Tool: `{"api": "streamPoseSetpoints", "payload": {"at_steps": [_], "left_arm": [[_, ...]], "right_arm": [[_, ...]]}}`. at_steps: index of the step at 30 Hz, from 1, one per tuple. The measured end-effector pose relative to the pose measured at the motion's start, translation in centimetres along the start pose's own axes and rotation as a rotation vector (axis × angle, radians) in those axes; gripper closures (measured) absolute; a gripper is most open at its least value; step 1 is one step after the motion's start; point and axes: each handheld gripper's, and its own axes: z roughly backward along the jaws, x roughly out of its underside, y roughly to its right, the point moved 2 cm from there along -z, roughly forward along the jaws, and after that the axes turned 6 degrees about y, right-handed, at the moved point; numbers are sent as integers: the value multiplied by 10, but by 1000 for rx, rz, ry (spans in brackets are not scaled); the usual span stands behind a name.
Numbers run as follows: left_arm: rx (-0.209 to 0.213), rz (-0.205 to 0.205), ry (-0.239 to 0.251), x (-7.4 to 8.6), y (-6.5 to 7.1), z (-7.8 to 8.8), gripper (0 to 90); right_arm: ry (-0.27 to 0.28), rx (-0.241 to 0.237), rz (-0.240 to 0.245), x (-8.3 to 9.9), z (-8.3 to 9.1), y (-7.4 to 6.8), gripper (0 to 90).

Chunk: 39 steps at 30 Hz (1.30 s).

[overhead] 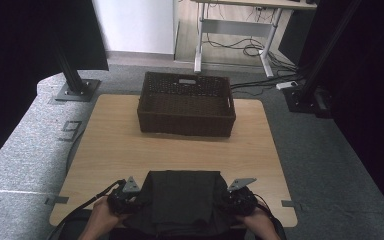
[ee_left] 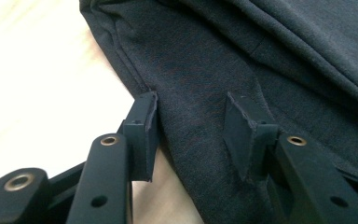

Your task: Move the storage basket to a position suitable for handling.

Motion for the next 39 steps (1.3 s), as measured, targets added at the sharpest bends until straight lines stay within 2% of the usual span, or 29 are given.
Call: {"api": "streamPoseSetpoints", "payload": {"at_steps": [7,13,16,17,19,21,24,29,31,34,35,37,39], "left_arm": [[25,-14,-8,9,14,8,528],[41,-15,-9,10,14,8,513],[59,-5,-26,9,10,8,444],[65,9,-28,8,5,8,373],[66,18,-33,8,3,7,346],[71,29,-28,5,-1,7,313],[92,43,-15,3,-7,8,278],[59,63,10,-6,-23,9,248],[66,66,6,-16,-31,5,249],[58,62,5,-23,-37,2,248],[35,52,0,-33,-46,-2,247],[28,49,3,-35,-47,-3,246],[8,43,8,-43,-54,-6,246]], "right_arm": [[-27,-19,15,9,8,-14,564],[-34,-20,17,11,10,-17,543],[-38,-7,25,9,11,-16,459],[-31,5,42,7,13,-14,400],[-22,20,41,6,14,-13,392],[0,36,32,3,18,-7,361],[49,49,-15,-1,23,8,339],[79,125,-54,-5,23,32,268],[81,163,-67,-8,20,45,243],[86,179,-83,-10,18,52,231],[88,194,-97,-11,17,59,215],[91,205,-105,-12,16,63,201],[92,214,-109,-13,15,67,191]]}}
